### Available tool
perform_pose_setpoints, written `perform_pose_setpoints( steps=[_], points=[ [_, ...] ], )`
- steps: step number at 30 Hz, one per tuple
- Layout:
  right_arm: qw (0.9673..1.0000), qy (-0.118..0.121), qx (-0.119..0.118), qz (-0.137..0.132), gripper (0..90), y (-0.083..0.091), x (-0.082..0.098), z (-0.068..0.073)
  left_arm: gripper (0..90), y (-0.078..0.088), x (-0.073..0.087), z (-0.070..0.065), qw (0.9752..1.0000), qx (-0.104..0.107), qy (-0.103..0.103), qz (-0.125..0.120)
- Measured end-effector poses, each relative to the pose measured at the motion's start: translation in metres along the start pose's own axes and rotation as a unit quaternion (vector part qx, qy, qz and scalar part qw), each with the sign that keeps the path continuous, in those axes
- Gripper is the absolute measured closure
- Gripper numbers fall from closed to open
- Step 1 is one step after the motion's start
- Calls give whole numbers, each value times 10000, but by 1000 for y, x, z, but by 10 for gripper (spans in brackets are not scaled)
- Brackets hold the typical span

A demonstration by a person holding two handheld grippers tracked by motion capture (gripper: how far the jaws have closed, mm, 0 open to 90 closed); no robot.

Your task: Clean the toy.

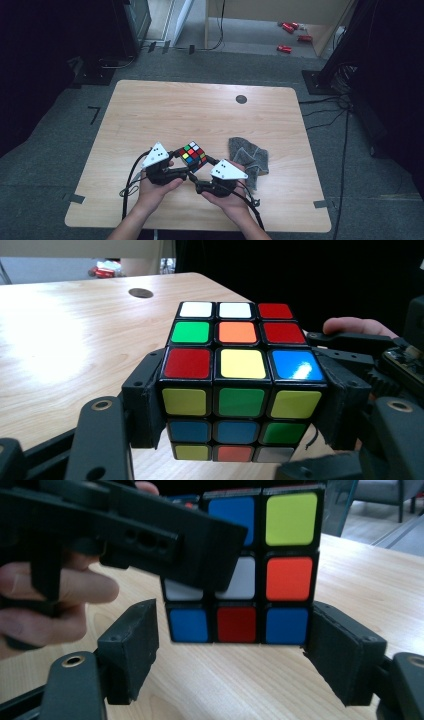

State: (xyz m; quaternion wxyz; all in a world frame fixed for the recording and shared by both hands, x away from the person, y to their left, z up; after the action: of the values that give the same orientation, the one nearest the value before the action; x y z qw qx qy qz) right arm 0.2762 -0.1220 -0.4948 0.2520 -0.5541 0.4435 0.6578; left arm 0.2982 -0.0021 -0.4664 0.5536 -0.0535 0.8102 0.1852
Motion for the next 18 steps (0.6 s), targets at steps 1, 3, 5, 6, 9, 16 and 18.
perform_pose_setpoints(
  steps=[1, 3, 5, 6, 9, 16, 18],
  points=[
    [10000, 16, 9, -4, 251, 0, 0, 0, 347, -1, 0, -1, 10000, 34, 18, -9],
    [9998, 136, 113, -13, 272, 0, 1, -1, 347, -2, 0, -3, 10000, 64, 6, 23],
    [9997, 176, 185, -16, 301, 2, 1, -2, 347, -3, 1, -4, 9999, 91, 31, 40],
    [9996, 171, 226, -34, 303, 2, 0, -3, 347, -4, 1, -3, 9999, 117, 70, 33],
    [9992, 239, 308, -58, 318, 3, 0, -2, 346, -3, 1, -2, 9996, 208, 206, -15],
    [9979, 466, 443, -37, 341, 5, -2, -3, 314, -1, 0, 2, 9984, 466, 266, -197],
    [9979, 446, 468, 29, 341, 5, -1, -6, 297, 3, -2, 4, 9983, 431, 264, -288]
  ],
)
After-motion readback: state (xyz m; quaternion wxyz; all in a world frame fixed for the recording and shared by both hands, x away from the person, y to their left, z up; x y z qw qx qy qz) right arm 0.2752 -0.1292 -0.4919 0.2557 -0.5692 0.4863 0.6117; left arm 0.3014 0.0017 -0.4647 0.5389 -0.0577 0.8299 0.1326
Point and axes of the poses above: each handheld gripper's, and its own axes: y roughly backward along the jaws, x roughly out of its underside, z roughly to its left, the point moved 6 cm from there along -y, roughly forward along the jaws, and after that the axes turned 15 degrees about x, right-handed, at the moved point
